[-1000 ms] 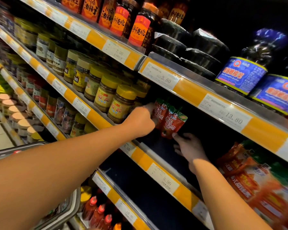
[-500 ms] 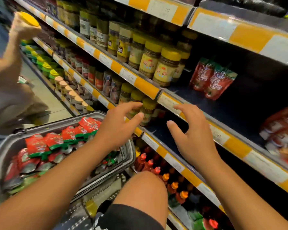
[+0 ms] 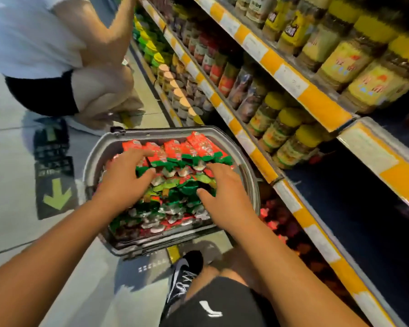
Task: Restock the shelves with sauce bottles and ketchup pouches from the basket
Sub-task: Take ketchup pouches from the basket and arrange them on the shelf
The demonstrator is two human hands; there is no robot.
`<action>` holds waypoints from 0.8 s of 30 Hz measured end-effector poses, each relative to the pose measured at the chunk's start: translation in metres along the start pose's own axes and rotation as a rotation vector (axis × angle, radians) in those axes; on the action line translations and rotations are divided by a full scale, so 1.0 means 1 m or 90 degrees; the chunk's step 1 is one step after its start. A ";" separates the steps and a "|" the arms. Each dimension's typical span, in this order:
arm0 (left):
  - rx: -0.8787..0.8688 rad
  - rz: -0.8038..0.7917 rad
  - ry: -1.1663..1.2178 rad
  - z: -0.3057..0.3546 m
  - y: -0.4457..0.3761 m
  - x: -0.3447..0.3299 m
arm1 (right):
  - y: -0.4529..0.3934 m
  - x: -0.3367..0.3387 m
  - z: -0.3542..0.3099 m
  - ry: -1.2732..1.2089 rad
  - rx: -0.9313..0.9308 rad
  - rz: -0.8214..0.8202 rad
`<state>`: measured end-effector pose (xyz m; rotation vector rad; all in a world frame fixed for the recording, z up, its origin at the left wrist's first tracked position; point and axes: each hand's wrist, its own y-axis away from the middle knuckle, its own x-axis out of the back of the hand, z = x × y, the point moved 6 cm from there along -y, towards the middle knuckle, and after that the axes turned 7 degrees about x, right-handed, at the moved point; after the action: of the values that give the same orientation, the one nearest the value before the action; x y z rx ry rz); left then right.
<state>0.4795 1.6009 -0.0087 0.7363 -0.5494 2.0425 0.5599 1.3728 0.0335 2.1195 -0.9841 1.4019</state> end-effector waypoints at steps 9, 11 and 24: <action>0.075 -0.082 -0.135 -0.070 -0.035 -0.013 | -0.067 -0.064 -0.014 0.049 0.067 -0.072; 0.069 -0.112 -0.162 -0.075 -0.042 -0.020 | -0.082 -0.073 -0.020 0.056 0.098 -0.064; -0.020 -0.076 -0.315 -0.075 -0.043 -0.034 | -0.111 -0.105 -0.023 0.081 0.133 0.030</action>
<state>0.5089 1.6498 -0.0815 1.2353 -0.7913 1.7362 0.6026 1.4967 -0.0480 2.1321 -0.8776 1.7056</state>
